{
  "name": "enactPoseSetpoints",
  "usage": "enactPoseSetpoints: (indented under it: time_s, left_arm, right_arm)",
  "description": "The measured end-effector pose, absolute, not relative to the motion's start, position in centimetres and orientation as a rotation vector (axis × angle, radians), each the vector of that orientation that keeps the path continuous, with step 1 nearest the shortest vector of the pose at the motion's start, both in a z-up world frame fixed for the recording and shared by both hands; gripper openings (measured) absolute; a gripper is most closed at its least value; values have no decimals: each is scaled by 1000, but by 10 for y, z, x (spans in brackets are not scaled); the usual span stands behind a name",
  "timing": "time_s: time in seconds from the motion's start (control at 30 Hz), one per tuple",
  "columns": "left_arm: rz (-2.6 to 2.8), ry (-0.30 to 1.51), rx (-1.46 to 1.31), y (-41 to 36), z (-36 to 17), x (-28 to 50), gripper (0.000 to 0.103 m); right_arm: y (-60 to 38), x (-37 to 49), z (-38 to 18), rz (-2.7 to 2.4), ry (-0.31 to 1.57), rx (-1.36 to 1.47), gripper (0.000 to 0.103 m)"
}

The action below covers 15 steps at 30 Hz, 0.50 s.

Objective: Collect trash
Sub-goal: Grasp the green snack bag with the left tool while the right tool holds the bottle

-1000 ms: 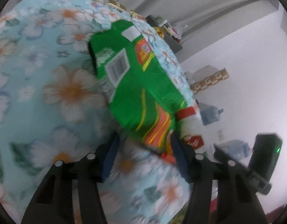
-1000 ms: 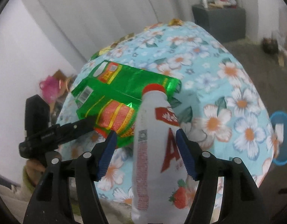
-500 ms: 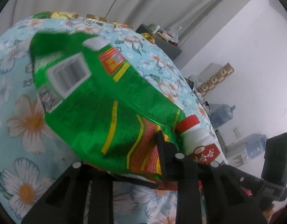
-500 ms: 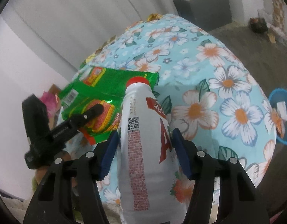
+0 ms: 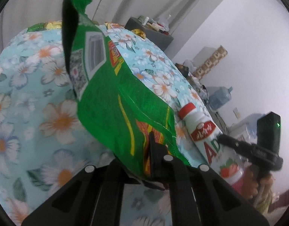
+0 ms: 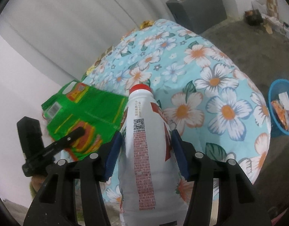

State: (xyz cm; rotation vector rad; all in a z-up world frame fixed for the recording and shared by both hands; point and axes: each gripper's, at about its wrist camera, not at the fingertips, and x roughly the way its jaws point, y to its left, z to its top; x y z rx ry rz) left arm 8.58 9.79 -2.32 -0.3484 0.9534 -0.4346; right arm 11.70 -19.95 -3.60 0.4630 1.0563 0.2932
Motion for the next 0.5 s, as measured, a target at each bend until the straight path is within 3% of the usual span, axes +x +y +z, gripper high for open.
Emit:
enactPoseSetpoints:
  time_s: [0.2, 0.5]
  left_arm:
    - [-496, 987, -258, 100, -17, 74, 5]
    - [-459, 1000, -359, 88, -31, 87, 6]
  right_arm:
    - [-195, 117, -41, 293, 1068, 440, 53]
    - [-196, 119, -43, 295, 1080, 461, 55]
